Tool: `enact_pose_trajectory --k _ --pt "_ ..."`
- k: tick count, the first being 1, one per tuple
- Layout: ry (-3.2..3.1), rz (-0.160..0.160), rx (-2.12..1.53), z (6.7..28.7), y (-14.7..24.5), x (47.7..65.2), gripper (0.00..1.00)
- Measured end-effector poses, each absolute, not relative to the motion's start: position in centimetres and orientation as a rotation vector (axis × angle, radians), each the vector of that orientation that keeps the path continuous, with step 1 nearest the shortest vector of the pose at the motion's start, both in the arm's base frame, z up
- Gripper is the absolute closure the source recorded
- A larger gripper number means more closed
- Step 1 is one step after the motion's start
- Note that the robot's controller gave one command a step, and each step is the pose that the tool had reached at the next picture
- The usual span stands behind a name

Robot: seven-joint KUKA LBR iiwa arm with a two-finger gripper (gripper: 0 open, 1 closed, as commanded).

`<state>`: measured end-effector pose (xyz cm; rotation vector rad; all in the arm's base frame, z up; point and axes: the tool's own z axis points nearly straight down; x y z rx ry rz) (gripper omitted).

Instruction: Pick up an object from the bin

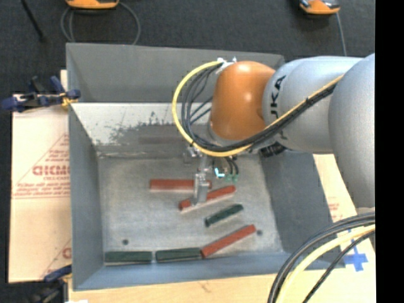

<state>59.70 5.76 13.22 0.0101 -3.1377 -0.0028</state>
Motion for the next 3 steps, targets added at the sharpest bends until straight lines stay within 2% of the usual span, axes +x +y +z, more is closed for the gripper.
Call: enact_pose_trajectory --k 1,2,3 --pt "-3.141 0.002 0.111 6.7 8.0 63.6 0.00" --pt "-3.145 -0.001 0.106 7.1 8.0 63.7 1.00" --pt "-3.112 0.003 0.516 22.0 7.9 64.3 1.00"
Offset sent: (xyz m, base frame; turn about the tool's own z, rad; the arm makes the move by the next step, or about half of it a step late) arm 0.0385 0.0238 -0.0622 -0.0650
